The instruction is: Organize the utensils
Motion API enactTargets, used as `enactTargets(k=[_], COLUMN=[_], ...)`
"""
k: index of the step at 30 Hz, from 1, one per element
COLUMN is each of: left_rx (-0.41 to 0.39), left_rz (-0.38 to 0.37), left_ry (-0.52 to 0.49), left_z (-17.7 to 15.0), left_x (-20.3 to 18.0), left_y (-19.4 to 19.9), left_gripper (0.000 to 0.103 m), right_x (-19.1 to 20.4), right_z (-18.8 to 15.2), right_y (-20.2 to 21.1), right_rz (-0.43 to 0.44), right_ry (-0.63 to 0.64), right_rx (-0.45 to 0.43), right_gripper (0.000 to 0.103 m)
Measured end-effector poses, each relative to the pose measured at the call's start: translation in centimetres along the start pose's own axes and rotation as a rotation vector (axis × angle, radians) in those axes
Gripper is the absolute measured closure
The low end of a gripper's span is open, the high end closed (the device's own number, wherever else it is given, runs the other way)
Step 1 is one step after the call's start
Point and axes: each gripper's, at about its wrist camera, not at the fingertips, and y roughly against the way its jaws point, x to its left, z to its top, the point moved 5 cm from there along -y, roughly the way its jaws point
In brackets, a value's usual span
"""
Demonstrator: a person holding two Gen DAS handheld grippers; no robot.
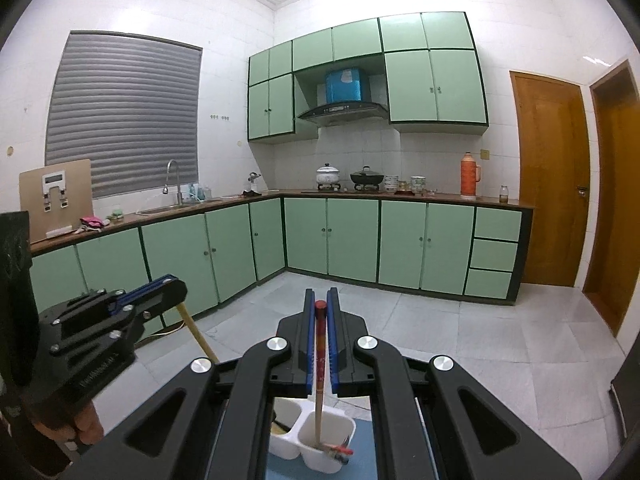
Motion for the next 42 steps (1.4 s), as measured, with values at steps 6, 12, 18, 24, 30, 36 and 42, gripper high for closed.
enactTargets(k=[6,12,18,24,30,36,42], left_rx=[0.029,0.078,0.147,0.204,0.2,0.202,0.213], left_rz=[-0.004,-0.006,-0.004,-0.013,-0.009,0.014,0.017], left_ry=[-0.005,-0.019,-0.009,0.009,0.03,0.066,0.059], left_z=[-1.7,-4.0,-7.0,-9.2,-10.3,-11.6,-13.0], left_x=[-0.2,0.0,0.7,1.4,2.2,2.7,2.3], left_y=[-3.7,-6.0,-7.1,-7.4,-5.3,-2.3,0.7], left_gripper=[0.097,0.097,0.097,0.077,0.066,0.044,0.027], right_x=[-0.9,-1.0,-1.1,-1.1,-2.4,-3.4,-2.7], right_z=[-1.9,-4.3,-6.1,-8.7,-10.8,-12.8,-14.6], right_y=[-3.5,-5.3,-6.1,-6.5,-4.8,-1.9,1.1], right_rz=[-0.004,-0.001,-0.002,0.004,-0.026,-0.049,-0.04], right_ry=[-0.022,-0.028,-0.035,-0.045,-0.098,-0.15,-0.159], right_rx=[0.043,0.088,0.123,0.192,0.199,0.201,0.21], right_gripper=[0.097,0.098,0.097,0.083,0.055,0.04,0.026])
